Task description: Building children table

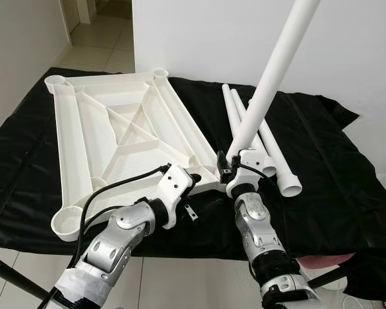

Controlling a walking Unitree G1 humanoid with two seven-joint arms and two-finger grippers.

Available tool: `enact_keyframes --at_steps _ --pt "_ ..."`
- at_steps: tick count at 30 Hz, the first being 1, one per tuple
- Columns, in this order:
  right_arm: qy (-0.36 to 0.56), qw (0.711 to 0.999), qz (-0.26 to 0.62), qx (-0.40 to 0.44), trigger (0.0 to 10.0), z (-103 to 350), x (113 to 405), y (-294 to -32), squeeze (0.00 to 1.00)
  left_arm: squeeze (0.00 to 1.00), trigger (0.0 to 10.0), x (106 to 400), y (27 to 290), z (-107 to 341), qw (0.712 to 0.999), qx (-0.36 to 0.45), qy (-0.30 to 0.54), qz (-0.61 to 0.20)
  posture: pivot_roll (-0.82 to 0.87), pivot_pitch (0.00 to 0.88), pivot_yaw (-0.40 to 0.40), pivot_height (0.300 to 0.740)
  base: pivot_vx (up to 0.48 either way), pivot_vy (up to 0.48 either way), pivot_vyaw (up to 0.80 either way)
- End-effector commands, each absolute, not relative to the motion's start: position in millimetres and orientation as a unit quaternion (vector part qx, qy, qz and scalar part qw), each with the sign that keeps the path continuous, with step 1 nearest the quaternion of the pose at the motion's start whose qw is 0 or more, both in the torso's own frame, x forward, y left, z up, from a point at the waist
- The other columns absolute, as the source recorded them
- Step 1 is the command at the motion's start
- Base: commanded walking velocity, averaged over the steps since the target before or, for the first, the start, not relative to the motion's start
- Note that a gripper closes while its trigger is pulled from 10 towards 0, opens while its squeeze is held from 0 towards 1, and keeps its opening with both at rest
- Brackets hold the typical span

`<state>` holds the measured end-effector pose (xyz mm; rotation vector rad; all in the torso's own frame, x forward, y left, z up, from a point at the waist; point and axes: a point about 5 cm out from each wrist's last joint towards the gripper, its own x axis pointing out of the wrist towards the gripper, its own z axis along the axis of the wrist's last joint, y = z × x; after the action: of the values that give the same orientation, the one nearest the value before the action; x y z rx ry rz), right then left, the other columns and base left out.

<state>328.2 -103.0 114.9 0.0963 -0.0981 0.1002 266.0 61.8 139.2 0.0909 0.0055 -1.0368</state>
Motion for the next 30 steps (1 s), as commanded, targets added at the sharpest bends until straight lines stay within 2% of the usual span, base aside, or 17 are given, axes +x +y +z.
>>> enact_keyframes --at_steps 1,6,7,13,17,18,19,20,21,30 --pt "0.010 0.997 0.060 0.055 10.0 92 319 -104 0.00 0.00 10.0 263 59 137 0.844 0.050 0.007 -0.534 0.03 0.000 -0.082 0.740 0.000 0.000 0.00" --pt "0.003 0.995 0.090 0.053 10.0 95 315 -99 0.00 0.00 10.0 263 61 137 0.845 0.053 0.008 -0.533 0.03 0.000 -0.082 0.740 0.000 0.000 0.00" --pt "0.003 0.994 0.092 0.053 10.0 95 314 -99 1.00 0.00 10.0 263 61 137 0.845 0.054 0.008 -0.532 0.04 0.000 -0.080 0.740 0.000 0.000 0.00" --pt "-0.009 0.994 0.100 0.029 10.0 101 317 -107 1.00 0.00 10.0 263 61 137 0.845 0.056 0.008 -0.532 0.04 0.000 -0.082 0.740 0.000 0.000 0.00" --pt "-0.002 0.989 0.148 0.012 10.0 101 320 -110 1.00 0.00 10.0 263 60 137 0.845 0.057 0.008 -0.532 0.04 0.000 -0.082 0.740 0.000 0.000 0.00" --pt "-0.001 0.983 0.184 -0.005 10.0 103 323 -114 1.00 0.00 10.0 263 60 137 0.845 0.056 0.007 -0.532 0.03 0.000 -0.082 0.740 0.000 0.000 0.00" --pt "-0.002 0.977 0.213 -0.017 10.0 105 325 -118 0.63 0.00 10.0 263 59 137 0.845 0.056 0.007 -0.532 0.03 0.000 -0.082 0.740 0.000 0.000 0.00" --pt "-0.002 0.977 0.213 -0.017 10.0 105 325 -118 0.63 0.00 10.0 263 59 137 0.845 0.056 0.007 -0.532 0.03 0.000 -0.082 0.740 0.000 0.000 0.00" --pt "-0.002 0.972 0.235 -0.025 10.0 108 326 -121 0.00 0.00 10.0 263 59 137 0.845 0.056 0.007 -0.532 0.03 0.000 -0.083 0.740 0.000 0.000 0.00" --pt "-0.014 0.942 0.325 -0.081 10.0 123 339 -135 0.00 0.00 10.0 263 58 138 0.845 0.056 0.005 -0.532 0.04 0.000 -0.087 0.740 0.000 0.000 0.00"
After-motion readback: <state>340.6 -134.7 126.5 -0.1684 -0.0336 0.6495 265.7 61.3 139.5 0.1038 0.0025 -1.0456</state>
